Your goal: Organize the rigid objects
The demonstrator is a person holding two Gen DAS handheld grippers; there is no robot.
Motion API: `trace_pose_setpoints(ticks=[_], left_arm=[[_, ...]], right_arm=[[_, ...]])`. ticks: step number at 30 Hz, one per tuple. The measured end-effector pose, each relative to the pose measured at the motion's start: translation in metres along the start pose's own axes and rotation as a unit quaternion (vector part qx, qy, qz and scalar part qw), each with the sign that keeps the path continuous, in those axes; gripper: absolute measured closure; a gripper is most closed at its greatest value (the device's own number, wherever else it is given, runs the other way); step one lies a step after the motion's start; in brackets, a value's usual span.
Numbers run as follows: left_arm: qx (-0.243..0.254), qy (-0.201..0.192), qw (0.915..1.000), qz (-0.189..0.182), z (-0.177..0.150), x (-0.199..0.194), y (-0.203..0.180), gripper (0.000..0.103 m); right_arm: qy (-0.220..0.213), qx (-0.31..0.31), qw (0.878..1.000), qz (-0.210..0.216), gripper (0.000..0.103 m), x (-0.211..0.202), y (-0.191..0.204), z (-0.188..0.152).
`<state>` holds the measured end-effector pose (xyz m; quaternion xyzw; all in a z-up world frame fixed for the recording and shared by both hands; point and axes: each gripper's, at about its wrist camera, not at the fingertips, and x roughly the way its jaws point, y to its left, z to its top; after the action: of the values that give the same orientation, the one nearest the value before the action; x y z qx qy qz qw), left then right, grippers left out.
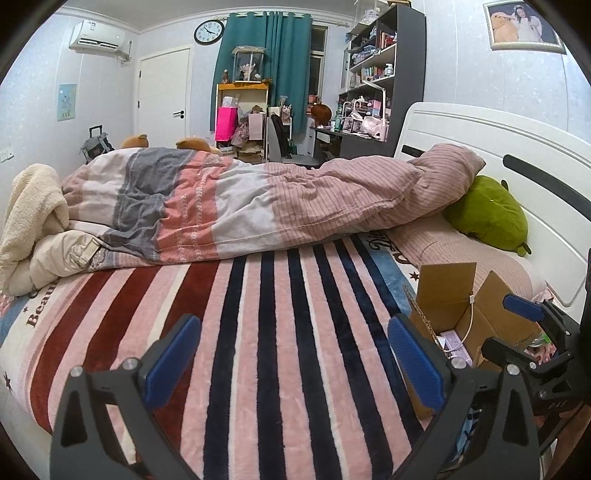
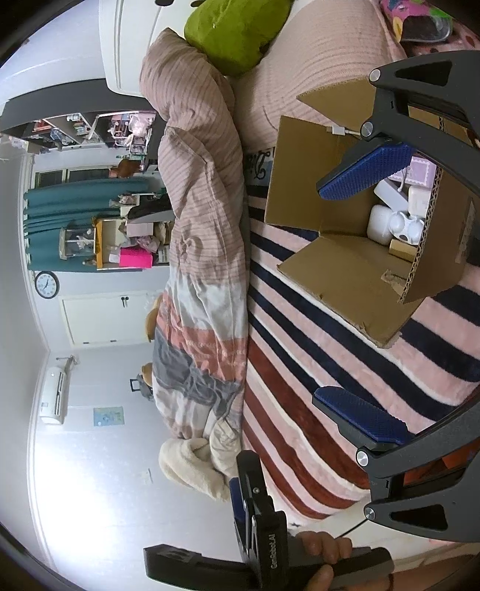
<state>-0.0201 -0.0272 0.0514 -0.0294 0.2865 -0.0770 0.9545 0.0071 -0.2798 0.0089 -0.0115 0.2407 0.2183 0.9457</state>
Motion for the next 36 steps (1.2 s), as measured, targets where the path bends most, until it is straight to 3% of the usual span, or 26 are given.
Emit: trace_pose_setpoints(ticks=[36], left_arm=[[0.009,-0.007,0.9999,0.009,0.0008,-0.0049,-0.0013,0.002]], right_arm=[[-0.017,-0.002,1.000,0.011,0.002,-0.0059,-0.0044,0.0055]])
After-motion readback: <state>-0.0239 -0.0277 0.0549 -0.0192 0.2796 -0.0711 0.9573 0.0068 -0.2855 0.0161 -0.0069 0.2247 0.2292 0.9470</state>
